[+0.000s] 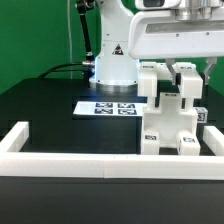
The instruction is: Assemble chair
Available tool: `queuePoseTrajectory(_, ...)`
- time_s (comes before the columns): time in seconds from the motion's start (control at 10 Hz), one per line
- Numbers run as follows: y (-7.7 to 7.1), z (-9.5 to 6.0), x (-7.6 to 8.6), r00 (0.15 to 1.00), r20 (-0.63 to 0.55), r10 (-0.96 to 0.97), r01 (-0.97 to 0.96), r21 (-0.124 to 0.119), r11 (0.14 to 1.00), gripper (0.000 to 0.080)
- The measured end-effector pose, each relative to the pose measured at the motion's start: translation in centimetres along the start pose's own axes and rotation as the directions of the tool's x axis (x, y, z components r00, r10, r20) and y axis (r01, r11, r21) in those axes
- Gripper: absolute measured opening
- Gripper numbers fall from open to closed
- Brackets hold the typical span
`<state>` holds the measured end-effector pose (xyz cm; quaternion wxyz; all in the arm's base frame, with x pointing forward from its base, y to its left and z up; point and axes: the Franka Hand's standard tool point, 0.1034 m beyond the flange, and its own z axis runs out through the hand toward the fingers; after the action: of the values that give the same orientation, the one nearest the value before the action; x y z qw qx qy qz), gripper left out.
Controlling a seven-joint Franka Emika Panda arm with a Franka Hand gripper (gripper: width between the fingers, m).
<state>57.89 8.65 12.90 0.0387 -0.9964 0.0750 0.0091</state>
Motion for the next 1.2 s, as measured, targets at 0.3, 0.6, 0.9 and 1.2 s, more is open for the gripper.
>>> queuePoseTrajectory(0.3,-0.18,-0.93,0.06,1.0,-0.011,-0.001,0.001,0.008,1.0,0.0291)
queuePoseTrajectory(0.6,-0.55,-0.01,-0.26,0.999,-0.031,-0.009,0.009,0.003,1.0,0.0291)
queuePoseTrajectory(0.9,-0.47,0.04,-0.25,1.0,-0.03,-0.008,0.008,0.003,1.0,0.0291)
queuePoseTrajectory(1.2,-0.46,0.06,-0.25,1.0,-0.03,-0.008,0.008,0.003,1.0,0.0291)
